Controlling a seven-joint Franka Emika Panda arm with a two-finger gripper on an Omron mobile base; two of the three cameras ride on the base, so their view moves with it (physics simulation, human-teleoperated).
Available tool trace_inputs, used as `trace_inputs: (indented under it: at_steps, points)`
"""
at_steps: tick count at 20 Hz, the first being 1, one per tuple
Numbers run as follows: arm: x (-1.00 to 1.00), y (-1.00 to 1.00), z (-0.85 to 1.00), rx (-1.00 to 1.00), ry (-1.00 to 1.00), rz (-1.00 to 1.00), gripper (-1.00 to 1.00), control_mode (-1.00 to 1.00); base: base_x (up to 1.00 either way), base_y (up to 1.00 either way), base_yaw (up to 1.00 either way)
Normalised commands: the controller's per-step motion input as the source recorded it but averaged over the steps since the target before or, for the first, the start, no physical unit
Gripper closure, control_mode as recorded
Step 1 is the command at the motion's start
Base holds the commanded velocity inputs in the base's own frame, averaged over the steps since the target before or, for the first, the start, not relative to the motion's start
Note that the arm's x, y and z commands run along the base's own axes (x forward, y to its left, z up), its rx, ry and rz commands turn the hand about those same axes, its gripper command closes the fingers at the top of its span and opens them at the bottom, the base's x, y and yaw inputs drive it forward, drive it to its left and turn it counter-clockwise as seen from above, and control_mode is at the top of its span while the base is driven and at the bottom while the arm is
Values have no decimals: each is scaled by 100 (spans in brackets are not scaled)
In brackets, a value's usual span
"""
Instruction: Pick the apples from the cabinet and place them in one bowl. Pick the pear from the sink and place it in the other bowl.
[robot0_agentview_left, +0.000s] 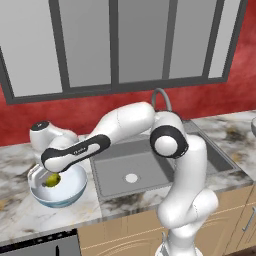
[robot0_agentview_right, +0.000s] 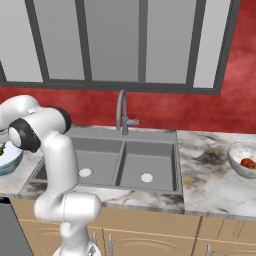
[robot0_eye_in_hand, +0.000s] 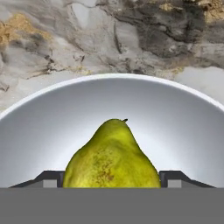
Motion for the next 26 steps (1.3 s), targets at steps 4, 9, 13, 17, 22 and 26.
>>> trace_inputs:
  at_steps: [4,9,13,17,22,26]
  points:
    - [0,0,-22,-1,-2,-1,100,-100,0,0,0]
    - [-7,-7,-17,0,0,0,100,-100,0,0,0]
    - [-29,-17,0,0,-1,0,100,-100,0,0,0]
    - [-9,0,0,0,0,-1,-100,-100,0,0,0]
    - [-4,-6,2,0,0,0,-100,-100,0,0,0]
    - [0,-41,17,6,0,0,-100,-100,0,0,0]
